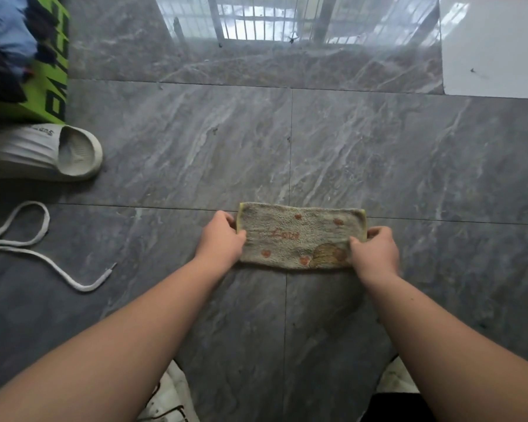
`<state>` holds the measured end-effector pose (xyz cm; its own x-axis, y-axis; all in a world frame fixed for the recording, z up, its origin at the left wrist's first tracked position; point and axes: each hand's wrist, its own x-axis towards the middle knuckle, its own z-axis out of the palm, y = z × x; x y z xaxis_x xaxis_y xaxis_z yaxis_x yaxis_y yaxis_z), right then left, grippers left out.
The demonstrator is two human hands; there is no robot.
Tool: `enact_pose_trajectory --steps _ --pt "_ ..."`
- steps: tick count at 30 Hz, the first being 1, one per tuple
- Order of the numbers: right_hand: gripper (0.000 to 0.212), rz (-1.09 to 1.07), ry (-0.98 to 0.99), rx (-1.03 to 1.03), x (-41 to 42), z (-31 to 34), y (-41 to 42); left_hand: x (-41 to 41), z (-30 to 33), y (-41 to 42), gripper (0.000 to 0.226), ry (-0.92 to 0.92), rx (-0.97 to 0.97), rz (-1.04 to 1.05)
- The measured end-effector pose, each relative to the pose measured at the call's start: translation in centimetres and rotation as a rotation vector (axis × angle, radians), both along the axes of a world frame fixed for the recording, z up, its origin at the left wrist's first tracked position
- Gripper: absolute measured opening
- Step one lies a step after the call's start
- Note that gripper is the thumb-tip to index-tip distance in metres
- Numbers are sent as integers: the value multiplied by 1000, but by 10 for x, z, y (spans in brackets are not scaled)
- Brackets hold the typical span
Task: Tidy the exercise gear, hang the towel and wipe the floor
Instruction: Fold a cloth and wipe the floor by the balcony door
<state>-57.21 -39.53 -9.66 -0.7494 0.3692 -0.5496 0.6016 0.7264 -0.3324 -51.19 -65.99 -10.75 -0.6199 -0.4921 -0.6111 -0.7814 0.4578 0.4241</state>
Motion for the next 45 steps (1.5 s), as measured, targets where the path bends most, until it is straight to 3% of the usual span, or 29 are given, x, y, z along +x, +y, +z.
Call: enact_pose_trajectory --steps 7,11,16,19,22,24,26,29,32,35,40,42,45 --pt "8 39 -108 -43 -4 10 -3 -9 6 1 16 -28 50 14" --pt "14 74 -100 -65 -3 17 -5 -8 5 -1 15 -10 30 2" --pt "34 -115 -57 -255 -3 24 -18 -3 1 -5 24 -2 21 45" --pt "34 -156 50 -384 0 29 -38 -2 3 -6 24 167 28 94" --pt "23 -77 106 -499 13 39 -71 -3 10 -4 20 331 261 235" --pt "24 5 140 -537 25 39 -95 -4 14 -3 24 317 490 392" --pt "25 80 164 -569 36 38 -116 -1 18 -6 26 236 595 470" --pt "29 190 116 -575 47 30 -143 7 20 -12 25 193 519 407" --pt "46 259 -20 -585 52 25 -160 12 17 -16 22 170 415 372" --pt "35 313 -26 -521 51 26 -157 15 12 -18 8 152 285 295" --pt "19 108 197 -326 31 26 -126 7 7 -14 20 123 126 154" --pt "17 4 127 -243 23 20 -116 1 5 -12 24 72 87 139" --pt "38 -65 -75 -240 19 11 -111 -7 4 -7 29 -17 70 130"
